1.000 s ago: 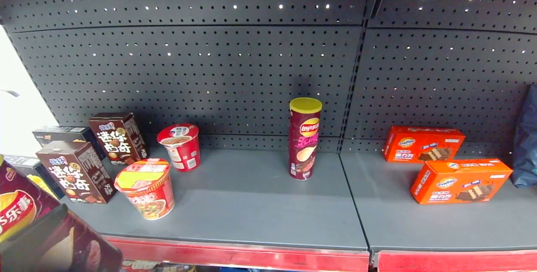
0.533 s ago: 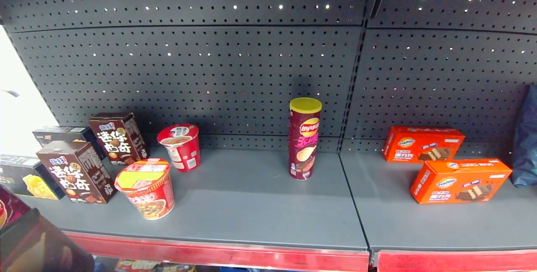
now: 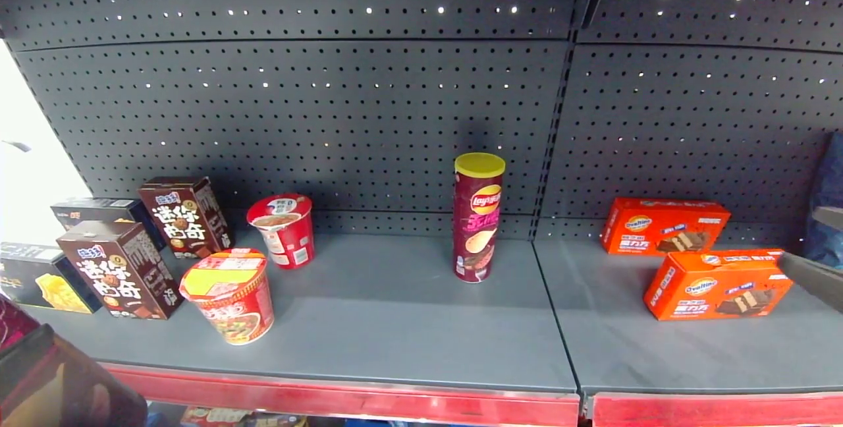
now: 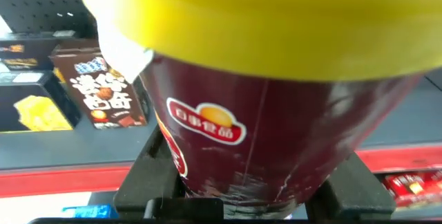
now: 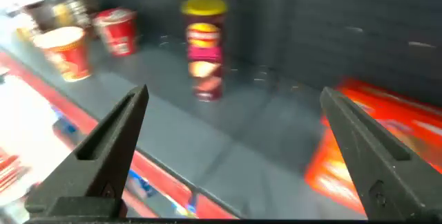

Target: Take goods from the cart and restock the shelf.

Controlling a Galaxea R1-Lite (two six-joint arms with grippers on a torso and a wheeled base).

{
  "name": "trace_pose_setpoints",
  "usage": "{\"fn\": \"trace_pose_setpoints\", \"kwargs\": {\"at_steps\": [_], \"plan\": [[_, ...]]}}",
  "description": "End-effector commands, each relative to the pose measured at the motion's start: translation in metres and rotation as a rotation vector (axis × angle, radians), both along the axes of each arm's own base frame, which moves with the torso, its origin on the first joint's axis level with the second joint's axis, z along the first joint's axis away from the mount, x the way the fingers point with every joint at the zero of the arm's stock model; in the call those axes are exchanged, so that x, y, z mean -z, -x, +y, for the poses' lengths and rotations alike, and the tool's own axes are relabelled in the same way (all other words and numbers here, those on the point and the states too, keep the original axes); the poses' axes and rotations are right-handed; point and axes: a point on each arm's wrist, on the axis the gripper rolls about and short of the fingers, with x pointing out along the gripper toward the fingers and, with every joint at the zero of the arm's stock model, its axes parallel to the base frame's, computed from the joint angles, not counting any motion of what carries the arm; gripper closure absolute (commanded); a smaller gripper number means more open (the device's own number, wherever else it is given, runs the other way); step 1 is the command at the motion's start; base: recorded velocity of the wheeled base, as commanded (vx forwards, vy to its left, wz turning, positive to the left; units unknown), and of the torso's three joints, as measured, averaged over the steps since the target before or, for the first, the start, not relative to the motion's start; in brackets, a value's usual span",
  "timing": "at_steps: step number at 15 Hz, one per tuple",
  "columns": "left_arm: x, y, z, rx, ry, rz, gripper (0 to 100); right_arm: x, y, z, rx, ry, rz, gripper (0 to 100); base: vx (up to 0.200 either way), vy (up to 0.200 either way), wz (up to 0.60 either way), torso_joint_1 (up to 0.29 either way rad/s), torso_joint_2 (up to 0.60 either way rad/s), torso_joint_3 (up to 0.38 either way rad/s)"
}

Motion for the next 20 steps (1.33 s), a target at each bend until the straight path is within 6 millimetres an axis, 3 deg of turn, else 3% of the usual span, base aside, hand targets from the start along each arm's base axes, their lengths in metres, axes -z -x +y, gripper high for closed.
{"fn": "trace_pose_setpoints", "kwargs": {"at_steps": [1, 3, 5, 6, 9, 14, 18, 20], "plan": [[0.003, -0.002, 0.000, 0.005, 0.002, 0.017, 100, 0.017, -0.060, 0.041, -0.089, 0.042, 0.092, 0, 0.000, 0.000, 0.00, 0.000, 0.00, 0.000], [0.008, -0.005, 0.000, 0.008, 0.004, 0.045, 100, 0.026, -0.092, 0.058, -0.116, 0.033, 0.083, 0, 0.000, 0.000, 0.00, 0.000, 0.00, 0.000], [0.009, -0.005, 0.000, 0.006, 0.005, 0.052, 100, 0.033, -0.110, 0.066, -0.216, 0.024, 0.075, 0, 0.000, 0.000, 0.00, 0.000, 0.00, 0.000], [0.009, -0.005, 0.000, 0.006, 0.005, 0.052, 100, 0.033, -0.110, 0.066, -0.216, 0.024, 0.075, 0, 0.000, 0.000, 0.00, 0.000, 0.00, 0.000], [0.015, -0.004, -0.001, 0.015, 0.022, 0.068, 100, 0.037, -0.145, 0.073, -0.291, 0.020, 0.074, 0, 0.000, 0.000, 0.00, 0.000, 0.00, 0.000], [0.014, -0.004, -0.001, 0.021, 0.030, 0.063, 100, 0.057, -0.190, 0.072, -0.419, 0.024, 0.085, 0, 0.000, 0.000, 0.00, 0.000, 0.00, 0.000], [0.016, -0.004, -0.001, 0.021, 0.030, 0.072, 100, 0.073, -0.215, 0.077, -0.545, 0.016, 0.077, 0, 0.000, 0.000, 0.00, 0.000, 0.00, 0.000], [0.015, -0.004, -0.001, 0.020, 0.036, 0.071, 100, 0.089, -0.235, 0.082, -0.556, 0.014, 0.076, 0, 0.000, 0.000, 0.00, 0.000, 0.00, 0.000]]}}
